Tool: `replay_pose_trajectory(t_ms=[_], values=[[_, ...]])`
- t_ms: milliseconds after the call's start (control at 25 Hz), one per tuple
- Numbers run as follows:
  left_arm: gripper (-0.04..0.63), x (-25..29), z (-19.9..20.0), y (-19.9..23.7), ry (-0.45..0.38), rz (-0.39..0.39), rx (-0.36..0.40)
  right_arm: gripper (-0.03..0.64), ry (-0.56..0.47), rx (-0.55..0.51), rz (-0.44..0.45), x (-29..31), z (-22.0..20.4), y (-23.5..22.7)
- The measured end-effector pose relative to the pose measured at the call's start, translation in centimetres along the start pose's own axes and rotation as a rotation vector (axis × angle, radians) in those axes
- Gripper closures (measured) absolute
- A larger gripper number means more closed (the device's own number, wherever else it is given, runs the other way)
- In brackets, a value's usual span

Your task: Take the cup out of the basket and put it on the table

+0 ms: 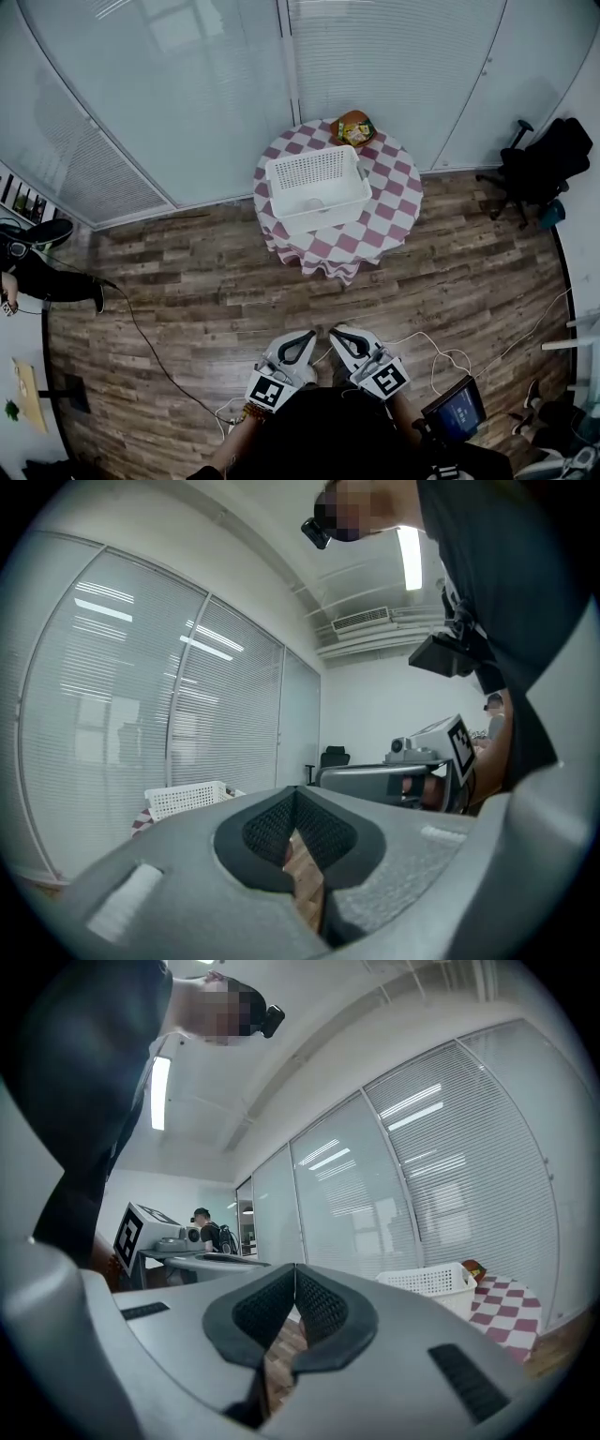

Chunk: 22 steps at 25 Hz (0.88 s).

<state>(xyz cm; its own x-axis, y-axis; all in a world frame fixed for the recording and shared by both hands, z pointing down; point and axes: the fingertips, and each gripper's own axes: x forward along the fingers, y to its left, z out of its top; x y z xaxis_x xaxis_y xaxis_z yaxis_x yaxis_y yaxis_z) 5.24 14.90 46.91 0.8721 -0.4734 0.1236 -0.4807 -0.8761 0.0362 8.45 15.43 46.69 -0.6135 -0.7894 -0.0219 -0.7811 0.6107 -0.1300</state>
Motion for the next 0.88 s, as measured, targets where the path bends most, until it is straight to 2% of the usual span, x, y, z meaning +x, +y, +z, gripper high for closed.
replay_pose_trajectory(t_ms=[160, 320, 520, 720, 880], values=[[0.592, 4.7, 1.0, 1.8, 0.006, 0.035, 0.002, 0.606, -0.019, -0.002, 0.029, 1.5, 1.1, -5.4], [0.592, 9.0, 2.2, 3.6, -0.018, 0.072, -0.05, 0.606, -0.025, -0.013, 0.057, 2.6, 2.2, -10.6], [0.592, 12.3, 2.7, 5.3, -0.025, 0.149, -0.054, 0.606, 0.01, -0.005, 0.103, 3.2, 2.1, -15.2], [0.592, 12.9, 1.6, 7.2, -0.025, 0.249, -0.088, 0.606, 0.002, 0.137, 0.139, 5.1, 1.4, -18.5], [0.592, 13.2, 0.7, 8.9, 0.01, 0.284, -0.104, 0.606, 0.015, 0.161, 0.157, 7.4, 0.9, -19.9]])
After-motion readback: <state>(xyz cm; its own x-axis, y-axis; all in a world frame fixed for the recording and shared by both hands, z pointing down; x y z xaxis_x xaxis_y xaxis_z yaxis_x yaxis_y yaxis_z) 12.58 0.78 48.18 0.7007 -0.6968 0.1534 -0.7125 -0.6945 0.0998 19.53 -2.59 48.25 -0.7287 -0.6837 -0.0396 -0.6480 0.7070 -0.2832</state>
